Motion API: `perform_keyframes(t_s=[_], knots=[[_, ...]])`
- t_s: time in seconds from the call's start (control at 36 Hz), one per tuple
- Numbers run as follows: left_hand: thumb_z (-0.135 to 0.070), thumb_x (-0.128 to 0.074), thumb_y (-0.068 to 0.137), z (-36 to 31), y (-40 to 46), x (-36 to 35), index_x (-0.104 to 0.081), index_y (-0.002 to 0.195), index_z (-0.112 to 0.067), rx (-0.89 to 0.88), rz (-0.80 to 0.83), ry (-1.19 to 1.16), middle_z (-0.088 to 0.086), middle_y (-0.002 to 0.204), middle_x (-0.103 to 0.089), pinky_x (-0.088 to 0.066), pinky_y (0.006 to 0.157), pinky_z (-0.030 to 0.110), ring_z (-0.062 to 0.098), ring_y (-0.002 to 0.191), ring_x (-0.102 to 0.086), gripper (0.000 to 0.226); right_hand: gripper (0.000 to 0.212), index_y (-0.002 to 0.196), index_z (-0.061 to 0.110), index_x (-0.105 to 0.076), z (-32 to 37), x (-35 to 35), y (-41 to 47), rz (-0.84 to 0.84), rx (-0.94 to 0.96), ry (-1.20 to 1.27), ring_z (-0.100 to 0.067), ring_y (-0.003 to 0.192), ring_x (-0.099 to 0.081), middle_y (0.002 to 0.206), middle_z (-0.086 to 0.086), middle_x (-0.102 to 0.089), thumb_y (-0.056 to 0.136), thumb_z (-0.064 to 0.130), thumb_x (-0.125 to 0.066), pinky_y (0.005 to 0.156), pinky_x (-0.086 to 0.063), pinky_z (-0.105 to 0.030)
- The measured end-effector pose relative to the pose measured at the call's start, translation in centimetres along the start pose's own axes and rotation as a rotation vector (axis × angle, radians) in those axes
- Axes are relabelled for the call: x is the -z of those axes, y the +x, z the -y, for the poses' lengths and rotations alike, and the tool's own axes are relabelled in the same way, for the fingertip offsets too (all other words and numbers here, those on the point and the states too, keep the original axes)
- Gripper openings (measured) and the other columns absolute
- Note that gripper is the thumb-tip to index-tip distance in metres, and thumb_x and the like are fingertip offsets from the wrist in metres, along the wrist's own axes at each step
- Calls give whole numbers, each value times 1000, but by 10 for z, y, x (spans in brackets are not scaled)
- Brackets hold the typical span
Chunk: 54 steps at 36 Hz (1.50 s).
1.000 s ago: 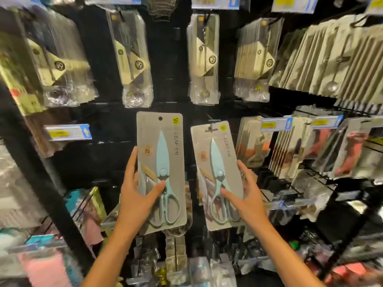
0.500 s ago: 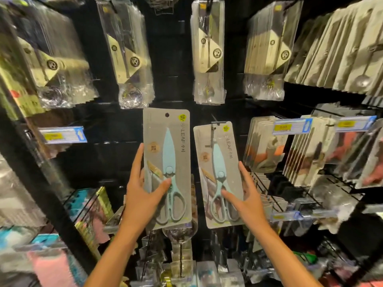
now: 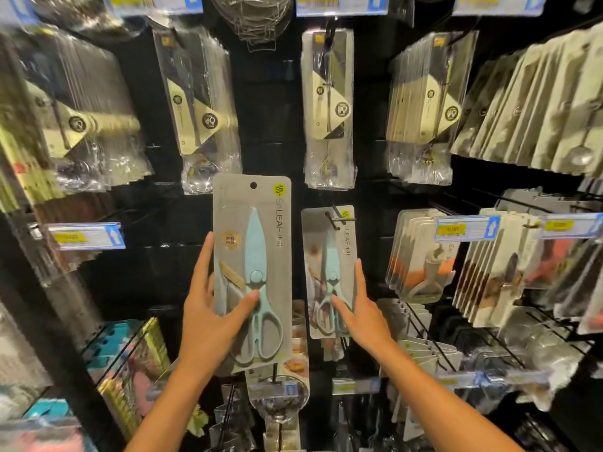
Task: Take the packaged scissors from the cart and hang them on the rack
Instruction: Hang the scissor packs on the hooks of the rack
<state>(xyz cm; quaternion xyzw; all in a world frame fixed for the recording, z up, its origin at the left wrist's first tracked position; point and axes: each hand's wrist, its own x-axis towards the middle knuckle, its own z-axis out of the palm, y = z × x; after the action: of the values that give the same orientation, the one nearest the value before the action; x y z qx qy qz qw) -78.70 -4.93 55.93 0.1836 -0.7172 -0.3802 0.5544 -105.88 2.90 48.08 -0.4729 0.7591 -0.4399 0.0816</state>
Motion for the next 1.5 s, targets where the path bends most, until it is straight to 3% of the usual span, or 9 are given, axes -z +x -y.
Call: perform_keyframes(t_s=[0.14, 0.33, 0.67, 0.81, 0.92, 1.0, 1.19, 1.36, 1.5], knots=[[-24, -83, 79, 1, 5, -4, -25, 158, -54, -19, -27, 10, -30, 161, -35, -52, 106, 27, 6, 144, -48, 102, 98, 140, 57, 40, 0, -10, 33, 7, -25, -87, -32, 111, -68, 143, -10, -58, 101, 54, -51, 92, -56, -56], [-23, -83, 79, 2, 9, -6, -26, 158, -54, -26, -31, -4, -29, 161, -36, -50, 102, 16, 4, 142, -49, 102, 99, 147, 48, 36, 1, -13, 61, 36, -108, -96, -36, 113, -65, 137, -18, -59, 101, 52, -52, 97, -53, -56], [-20, -83, 79, 1, 6, -6, -26, 158, -53, -5, -19, -21, -30, 159, -38, -53, 100, 18, 5, 140, -52, 103, 102, 160, 41, 11, -6, -6, 42, -12, -81, 101, -31, 149, -32, 165, -7, -28, 93, 57, -64, 116, -34, -51], [-23, -85, 81, 4, 2, -9, -25, 158, -54, 15, -3, 3, -30, 161, -35, -51, 103, 18, 4, 143, -48, 102, 77, 154, 49, -21, 21, 12, 10, 190, 60, 344, -5, 121, -63, 131, 19, -61, 88, 69, -54, 107, -47, -30], [-26, -87, 83, 7, -3, -18, -25, 159, -50, 27, 11, -4, -26, 161, -37, -52, 98, 15, 5, 142, -50, 101, 69, 155, 49, -26, 48, 23, -21, 294, 261, 472, -13, 114, -70, 128, 13, -67, 95, 55, -61, 102, -53, -27], [-21, -87, 83, 11, -9, -27, -25, 159, -48, 41, 30, -11, -20, 161, -40, -53, 99, 17, 8, 141, -51, 102, 66, 154, 48, -30, 58, 27, -34, 208, 337, 483, -14, 113, -70, 122, 9, -71, 101, 28, -64, 100, -50, -19], [-31, -89, 80, 20, -23, -44, -24, 158, -53, 111, 59, -70, -11, 161, -43, -58, 102, 43, 18, 140, -54, 103, 67, 148, 46, -43, 51, 26, -44, 92, 297, 487, -19, 98, -75, 111, 5, -76, 98, 9, -65, 89, -61, -38], [-22, -90, 79, 34, -42, -55, -19, 156, -59, 201, 147, -107, -12, 157, -48, -57, 94, 20, 11, 135, -58, 111, 66, 145, 51, -47, 29, 28, -59, 34, 271, 447, -12, 101, -73, 105, 8, -77, 97, 9, -68, 91, -55, -17], [-24, -89, 81, 38, -46, -62, -9, 158, -61, 231, 279, -55, -28, 152, -48, -55, 103, 26, 6, 134, -58, 116, 66, 143, 53, -49, 13, 33, -67, -27, 237, 450, -13, 101, -74, 106, 7, -77, 97, 9, -67, 86, -59, -20]])
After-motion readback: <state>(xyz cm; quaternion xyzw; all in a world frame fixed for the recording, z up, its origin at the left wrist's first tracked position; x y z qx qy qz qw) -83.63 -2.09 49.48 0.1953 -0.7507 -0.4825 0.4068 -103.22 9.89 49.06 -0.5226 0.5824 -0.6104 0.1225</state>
